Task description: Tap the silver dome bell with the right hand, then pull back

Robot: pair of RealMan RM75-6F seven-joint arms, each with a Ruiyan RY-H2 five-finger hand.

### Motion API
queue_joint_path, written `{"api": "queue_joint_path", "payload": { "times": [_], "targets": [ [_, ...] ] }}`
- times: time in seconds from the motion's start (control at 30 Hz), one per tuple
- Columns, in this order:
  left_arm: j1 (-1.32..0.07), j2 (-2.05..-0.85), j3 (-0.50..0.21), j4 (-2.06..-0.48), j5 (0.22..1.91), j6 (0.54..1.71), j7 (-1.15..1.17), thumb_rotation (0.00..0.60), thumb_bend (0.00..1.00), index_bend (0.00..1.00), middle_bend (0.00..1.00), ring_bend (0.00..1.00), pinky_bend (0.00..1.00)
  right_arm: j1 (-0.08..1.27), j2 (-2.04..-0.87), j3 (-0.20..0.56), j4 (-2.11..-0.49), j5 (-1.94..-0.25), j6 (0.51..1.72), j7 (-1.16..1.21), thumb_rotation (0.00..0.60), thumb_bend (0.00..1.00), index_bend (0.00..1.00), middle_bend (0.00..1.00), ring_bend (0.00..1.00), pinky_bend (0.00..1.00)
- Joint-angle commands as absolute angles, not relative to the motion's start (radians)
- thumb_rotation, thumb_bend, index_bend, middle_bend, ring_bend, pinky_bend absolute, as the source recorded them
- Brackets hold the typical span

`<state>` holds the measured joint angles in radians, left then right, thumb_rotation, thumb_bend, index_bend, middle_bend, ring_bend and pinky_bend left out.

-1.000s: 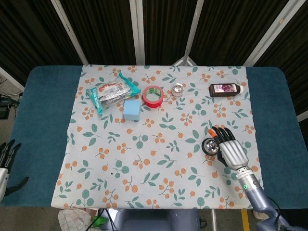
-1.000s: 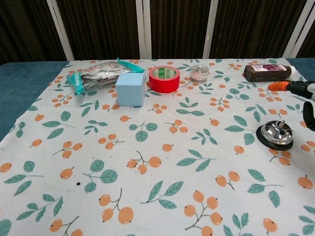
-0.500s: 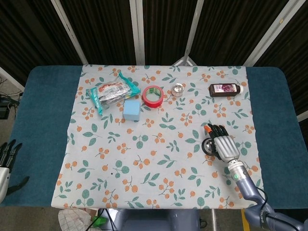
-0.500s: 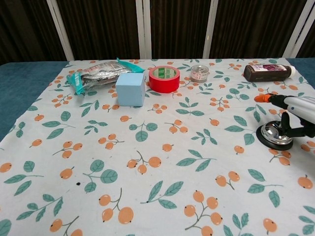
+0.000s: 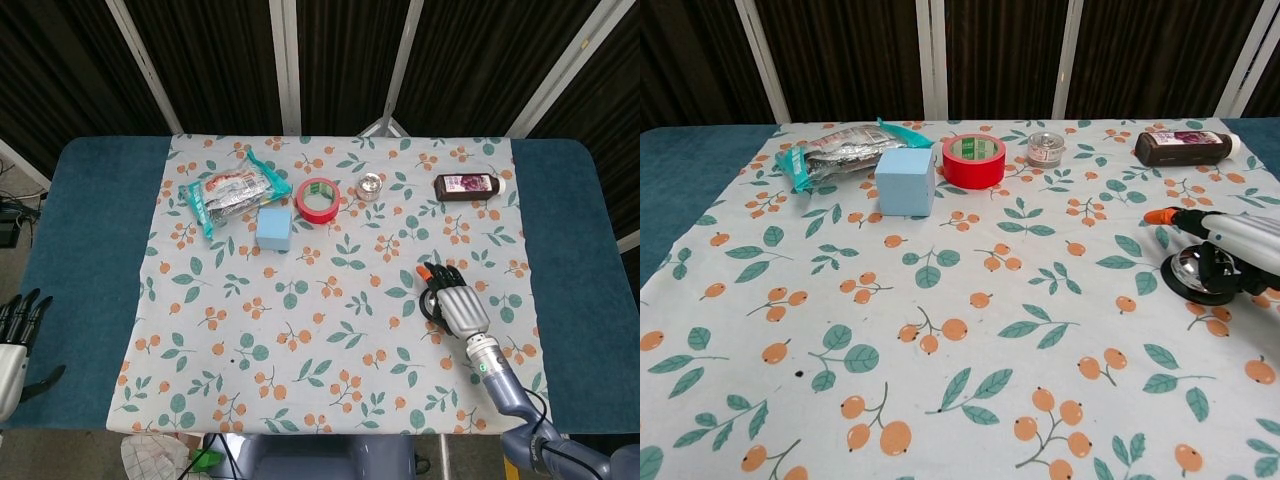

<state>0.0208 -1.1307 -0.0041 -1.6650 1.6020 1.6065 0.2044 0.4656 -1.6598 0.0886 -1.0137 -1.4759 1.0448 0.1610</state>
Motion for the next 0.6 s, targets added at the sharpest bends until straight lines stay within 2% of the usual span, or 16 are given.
{"api": "queue_joint_path", "payload": {
  "times": [0.03, 0.3, 0.6],
  "targets": [
    [0.020, -1.131, -0.004, -1.666, 1.602, 1.606, 0.206, 0.600, 0.27, 0.09, 0.00, 0.00, 0.09, 0.470, -1.661, 0.087, -1.006, -1.474, 1.041, 0.167, 0.600, 1.00, 0.00, 0.00, 0.00, 0.00],
    [0.018, -1.131, -0.003, -1.667, 1.600, 1.602, 0.208, 0.600, 0.27, 0.09, 0.00, 0.00, 0.09, 0.465, -1.575, 0.116, -1.129, -1.505, 1.148, 0.146, 0.600, 1.00, 0.00, 0.00, 0.00, 0.00],
    [0.021, -1.128, 0.002, -1.668, 1.608, 1.607, 0.199, 0.600, 0.27, 0.09, 0.00, 0.00, 0.09, 0.410, -1.364, 0.114, -1.470, -1.550, 1.276, 0.016, 0.600, 1.00, 0.00, 0.00, 0.00, 0.00]
  ]
}}
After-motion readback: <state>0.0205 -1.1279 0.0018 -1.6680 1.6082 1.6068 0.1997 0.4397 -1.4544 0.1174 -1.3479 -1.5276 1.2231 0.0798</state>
